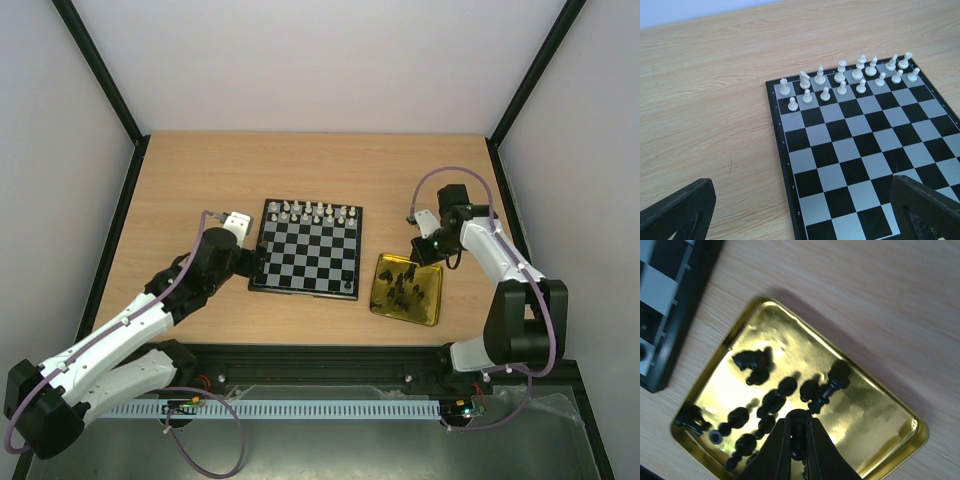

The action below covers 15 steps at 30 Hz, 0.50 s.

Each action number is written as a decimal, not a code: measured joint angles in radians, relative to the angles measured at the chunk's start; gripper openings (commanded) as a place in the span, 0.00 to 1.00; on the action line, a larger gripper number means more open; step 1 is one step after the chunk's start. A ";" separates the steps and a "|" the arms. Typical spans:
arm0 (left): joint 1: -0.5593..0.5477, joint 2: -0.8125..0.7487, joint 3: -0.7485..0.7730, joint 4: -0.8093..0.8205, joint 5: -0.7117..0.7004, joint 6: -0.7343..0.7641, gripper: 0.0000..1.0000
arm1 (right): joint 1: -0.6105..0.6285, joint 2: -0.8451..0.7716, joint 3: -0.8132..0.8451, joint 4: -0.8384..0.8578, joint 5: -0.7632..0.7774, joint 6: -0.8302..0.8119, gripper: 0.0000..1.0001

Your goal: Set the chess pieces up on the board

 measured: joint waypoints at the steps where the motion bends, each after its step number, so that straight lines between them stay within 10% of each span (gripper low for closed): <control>1: 0.000 0.004 0.000 0.000 0.000 0.000 0.99 | 0.003 -0.005 0.013 -0.006 -0.011 0.000 0.04; 15: 0.025 0.004 0.000 -0.006 -0.018 -0.027 0.99 | 0.385 0.018 0.225 -0.046 -0.019 0.016 0.04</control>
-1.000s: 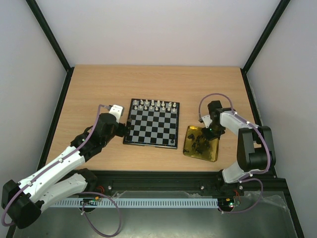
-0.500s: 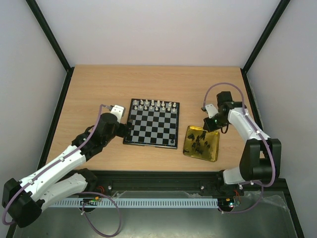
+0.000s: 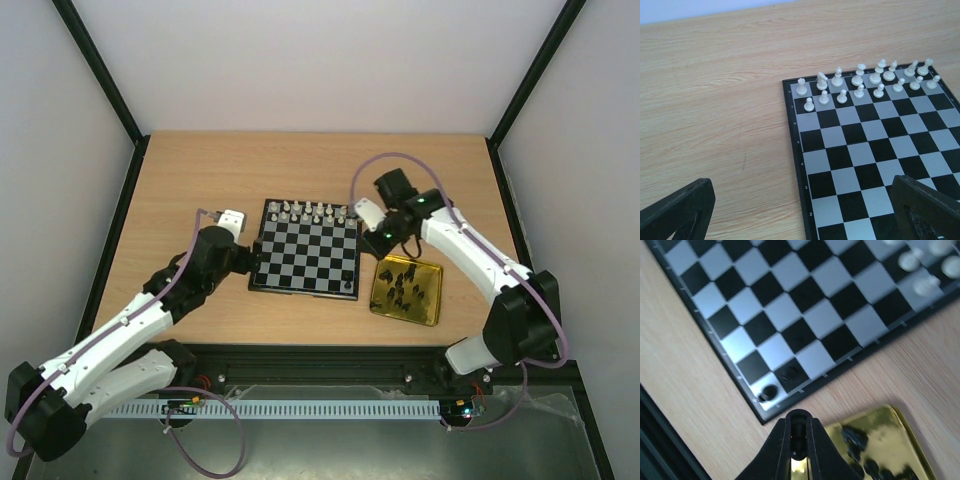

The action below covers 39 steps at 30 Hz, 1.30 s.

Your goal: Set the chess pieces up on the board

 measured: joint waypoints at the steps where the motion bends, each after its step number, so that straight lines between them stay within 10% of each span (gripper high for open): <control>1: 0.006 -0.002 0.000 -0.002 -0.008 -0.003 0.99 | 0.038 0.013 0.018 0.000 0.006 0.000 0.04; 12: 0.032 -0.041 0.000 -0.016 -0.093 -0.032 0.99 | 0.347 0.237 0.090 -0.001 0.179 0.000 0.04; 39: 0.032 -0.054 0.000 -0.016 -0.111 -0.033 0.99 | 0.361 0.429 0.127 0.055 0.286 0.017 0.07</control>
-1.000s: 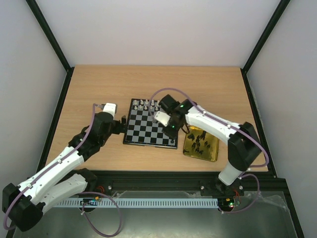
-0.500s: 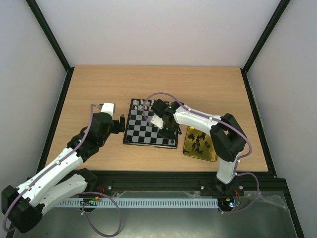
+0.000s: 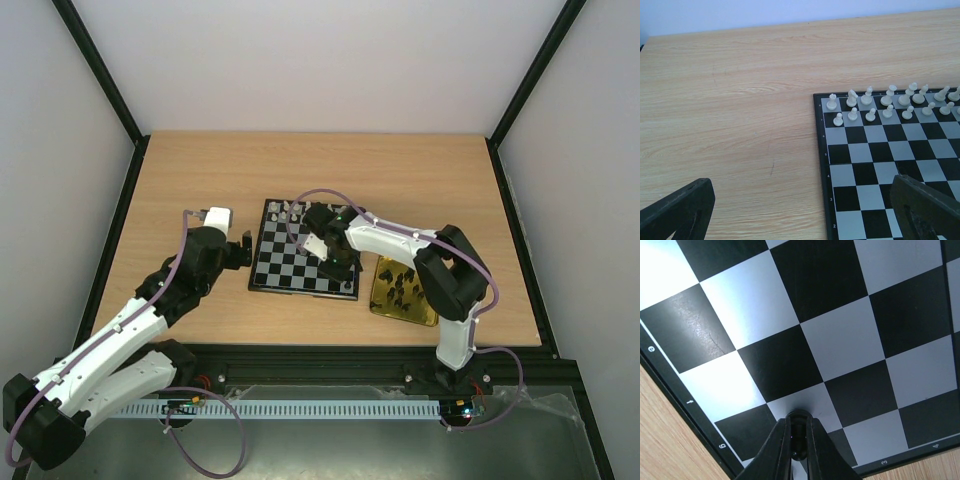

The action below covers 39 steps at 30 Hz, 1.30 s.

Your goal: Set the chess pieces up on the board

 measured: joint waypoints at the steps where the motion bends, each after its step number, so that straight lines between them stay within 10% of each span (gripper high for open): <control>1: 0.000 0.000 0.000 0.000 0.000 0.000 0.99 | 0.000 0.003 0.000 0.003 0.002 0.000 0.09; 22: 0.000 0.009 0.000 0.001 0.002 0.001 0.99 | -0.032 -0.106 -0.004 0.002 0.000 0.039 0.31; 39: -0.039 0.120 0.049 -0.066 0.154 -0.002 0.99 | -0.639 -0.611 -0.420 0.013 -0.063 0.014 0.31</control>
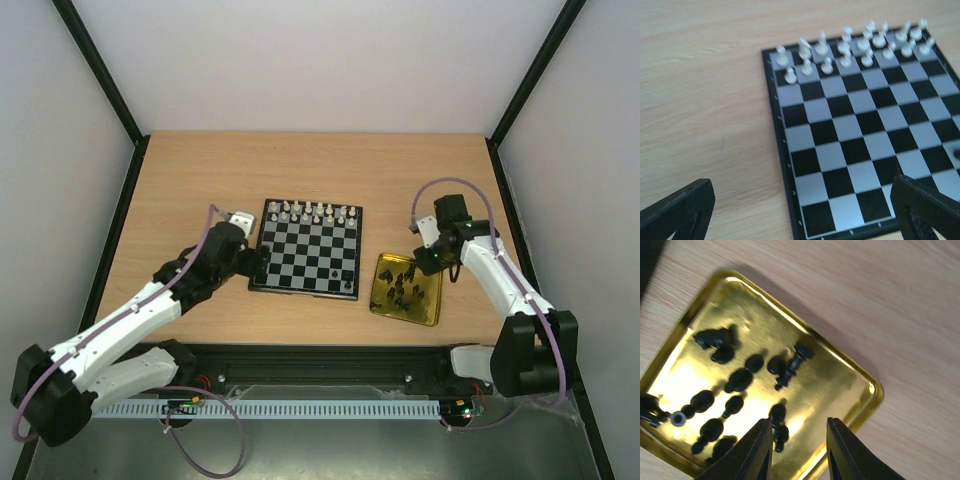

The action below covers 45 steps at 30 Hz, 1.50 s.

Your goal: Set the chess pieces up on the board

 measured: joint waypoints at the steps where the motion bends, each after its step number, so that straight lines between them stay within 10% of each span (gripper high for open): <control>1: -0.009 0.020 0.001 0.000 0.006 0.003 0.99 | -0.028 -0.005 -0.012 -0.001 -0.005 -0.011 0.31; 45: -0.064 0.053 0.000 0.007 0.076 0.019 0.99 | -0.094 0.119 -0.183 0.031 -0.066 -0.173 0.15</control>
